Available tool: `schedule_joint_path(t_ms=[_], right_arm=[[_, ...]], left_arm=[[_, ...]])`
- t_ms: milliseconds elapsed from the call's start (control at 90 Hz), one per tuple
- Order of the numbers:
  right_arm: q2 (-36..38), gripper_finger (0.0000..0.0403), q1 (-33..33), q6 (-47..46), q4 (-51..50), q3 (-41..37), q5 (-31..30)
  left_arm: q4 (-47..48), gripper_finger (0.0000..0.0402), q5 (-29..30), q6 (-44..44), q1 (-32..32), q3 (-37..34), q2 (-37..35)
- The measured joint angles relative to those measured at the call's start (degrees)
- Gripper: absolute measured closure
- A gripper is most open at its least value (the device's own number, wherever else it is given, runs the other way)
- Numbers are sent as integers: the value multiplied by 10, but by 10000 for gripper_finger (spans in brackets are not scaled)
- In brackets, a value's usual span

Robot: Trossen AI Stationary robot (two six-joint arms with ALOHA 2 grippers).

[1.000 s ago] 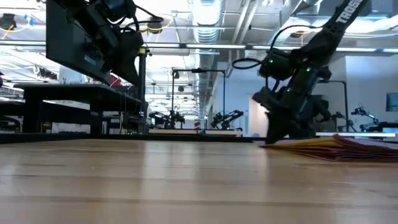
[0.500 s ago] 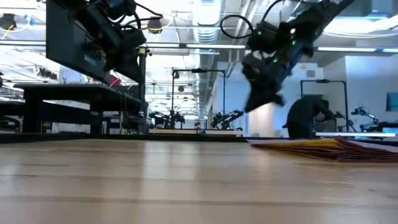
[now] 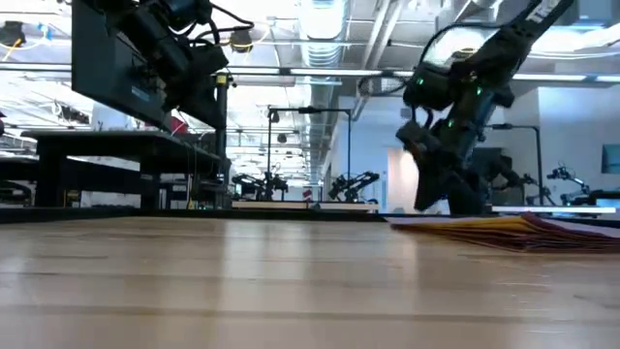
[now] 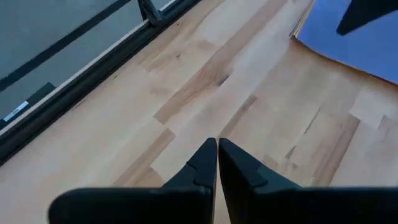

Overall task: Organize paper
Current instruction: Move the purple paper to the top left of the table

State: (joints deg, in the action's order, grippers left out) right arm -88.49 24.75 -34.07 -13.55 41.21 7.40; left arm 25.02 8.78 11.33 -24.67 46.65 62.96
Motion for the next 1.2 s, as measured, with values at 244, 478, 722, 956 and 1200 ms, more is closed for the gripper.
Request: schedule_joint_path(t_ms=[244,478,722,956,1200], right_arm=[[-60,403,-21,-18,73,5,45],[-70,403,-12,-15,257,4,221],[66,403,57,17,37,4,50],[157,403,168,69,-181,4,-63],[119,403,229,119,-184,3,-65]], left_arm=[[16,402,0,4,0,0,0],[-6,402,0,5,0,0,0],[-172,402,-57,13,0,5,46],[-188,402,-134,18,6,124,252],[-166,402,-176,-9,29,314,469]])
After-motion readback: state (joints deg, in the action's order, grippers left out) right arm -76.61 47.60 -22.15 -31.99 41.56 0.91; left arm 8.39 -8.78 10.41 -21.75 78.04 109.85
